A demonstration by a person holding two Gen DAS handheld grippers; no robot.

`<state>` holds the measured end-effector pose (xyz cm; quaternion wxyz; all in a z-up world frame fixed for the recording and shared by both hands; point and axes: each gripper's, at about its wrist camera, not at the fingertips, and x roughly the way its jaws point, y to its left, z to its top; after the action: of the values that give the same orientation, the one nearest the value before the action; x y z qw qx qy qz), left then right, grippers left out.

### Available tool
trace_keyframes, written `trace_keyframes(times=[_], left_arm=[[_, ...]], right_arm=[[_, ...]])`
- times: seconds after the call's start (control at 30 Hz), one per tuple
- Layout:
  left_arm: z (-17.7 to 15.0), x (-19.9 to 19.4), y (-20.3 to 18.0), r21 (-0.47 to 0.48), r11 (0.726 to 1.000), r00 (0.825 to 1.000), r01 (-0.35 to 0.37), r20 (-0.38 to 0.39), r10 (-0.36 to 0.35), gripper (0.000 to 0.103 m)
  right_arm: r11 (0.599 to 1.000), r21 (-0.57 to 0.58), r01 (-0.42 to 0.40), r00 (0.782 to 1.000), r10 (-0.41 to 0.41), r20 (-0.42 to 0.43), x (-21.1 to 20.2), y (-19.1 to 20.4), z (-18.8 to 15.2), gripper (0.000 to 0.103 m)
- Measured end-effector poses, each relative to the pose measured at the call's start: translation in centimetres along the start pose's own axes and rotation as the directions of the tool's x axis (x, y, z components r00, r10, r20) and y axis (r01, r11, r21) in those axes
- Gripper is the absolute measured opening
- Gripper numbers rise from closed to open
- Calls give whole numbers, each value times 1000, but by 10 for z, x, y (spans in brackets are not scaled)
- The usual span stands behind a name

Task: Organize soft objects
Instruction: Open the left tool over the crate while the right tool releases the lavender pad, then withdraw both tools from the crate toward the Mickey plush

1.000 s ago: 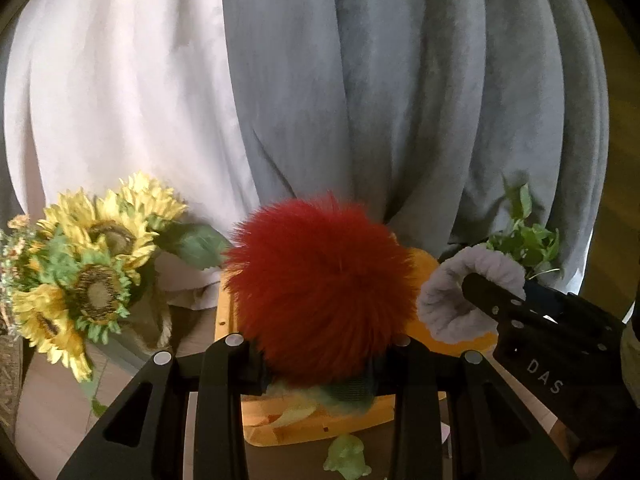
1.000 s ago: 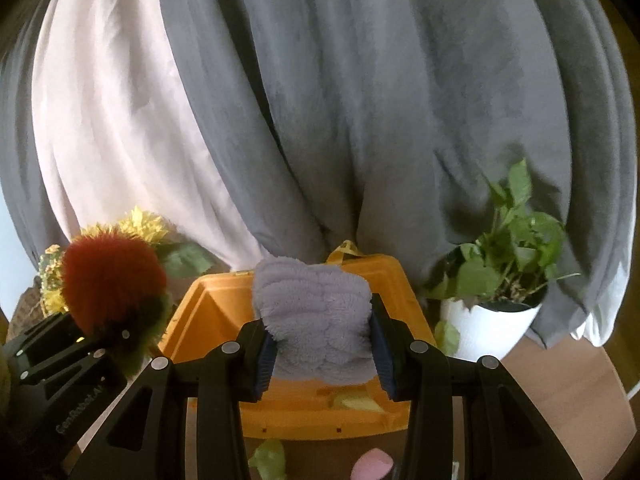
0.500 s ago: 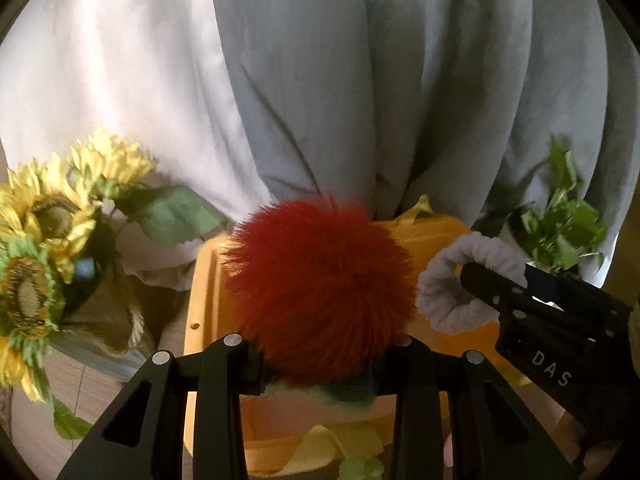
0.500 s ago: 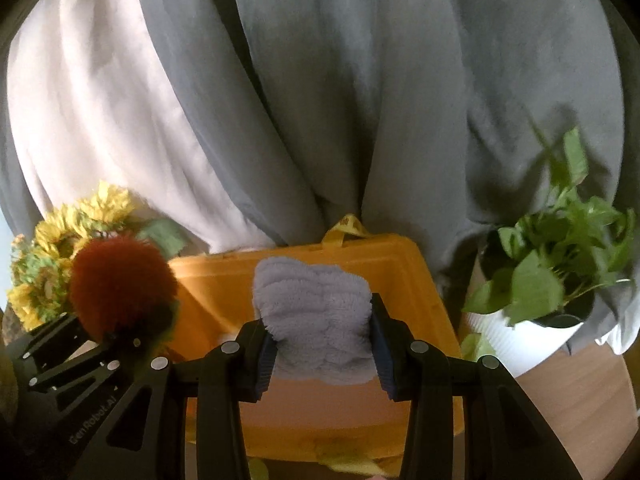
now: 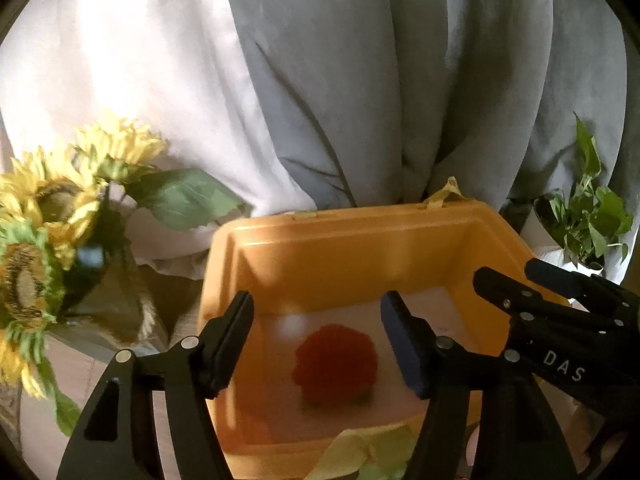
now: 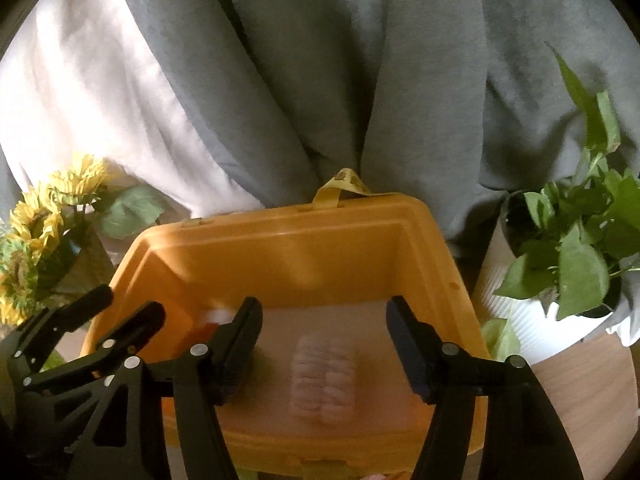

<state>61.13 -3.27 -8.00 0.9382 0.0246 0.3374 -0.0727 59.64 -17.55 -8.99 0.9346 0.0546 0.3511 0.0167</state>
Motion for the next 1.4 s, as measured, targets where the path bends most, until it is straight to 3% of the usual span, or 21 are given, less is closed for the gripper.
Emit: trace_keyframes(times=[0.47, 0.8, 1.4], left_arm=[[-1, -58, 0, 8, 1000, 995, -30, 100, 29, 71], [-10, -104, -2, 12, 999, 986, -30, 162, 27, 74], [-50, -164, -10, 35, 999, 983, -10, 181, 4, 75]], right_arm=[[999, 1, 33, 998, -33, 62, -49, 0, -5, 66], [1000, 16, 14, 994, -16, 113, -94, 4, -15, 66], [999, 30, 30, 990, -34, 138, -156, 3, -53, 66]])
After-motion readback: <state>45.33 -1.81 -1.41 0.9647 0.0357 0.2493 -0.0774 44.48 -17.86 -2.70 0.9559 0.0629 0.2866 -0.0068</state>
